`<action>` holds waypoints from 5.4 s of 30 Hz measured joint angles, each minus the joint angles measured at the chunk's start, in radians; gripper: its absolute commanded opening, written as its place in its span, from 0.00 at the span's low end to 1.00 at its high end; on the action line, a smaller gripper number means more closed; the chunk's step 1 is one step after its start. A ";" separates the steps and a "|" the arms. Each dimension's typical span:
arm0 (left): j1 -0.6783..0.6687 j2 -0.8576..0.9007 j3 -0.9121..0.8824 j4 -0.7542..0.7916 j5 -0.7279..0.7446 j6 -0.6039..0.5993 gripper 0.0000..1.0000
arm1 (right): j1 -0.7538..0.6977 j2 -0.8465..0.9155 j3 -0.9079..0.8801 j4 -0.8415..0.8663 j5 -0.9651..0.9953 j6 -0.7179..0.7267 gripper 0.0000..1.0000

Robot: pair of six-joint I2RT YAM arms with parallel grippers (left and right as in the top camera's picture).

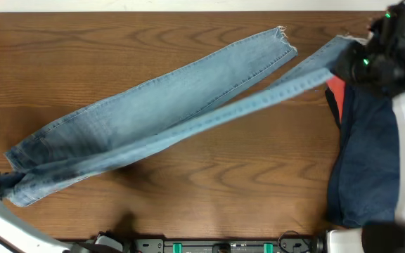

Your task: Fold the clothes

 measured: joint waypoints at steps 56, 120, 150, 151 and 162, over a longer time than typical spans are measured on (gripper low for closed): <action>-0.257 0.363 -0.035 0.179 -0.053 0.058 0.67 | 0.072 0.770 0.030 0.763 -0.073 -0.091 0.99; -0.258 0.549 -0.038 0.407 0.475 0.534 0.41 | -0.007 0.414 0.013 0.243 0.147 -0.190 0.01; -0.167 0.516 0.045 0.303 0.415 0.447 0.67 | -0.008 0.414 0.013 0.236 0.153 -0.182 0.01; -0.167 0.543 0.045 0.302 0.421 0.451 0.67 | -0.010 0.414 0.013 0.237 0.153 -0.182 0.01; -0.183 0.665 0.044 0.228 0.549 0.488 0.20 | -0.053 0.414 0.013 0.306 0.201 -0.182 0.01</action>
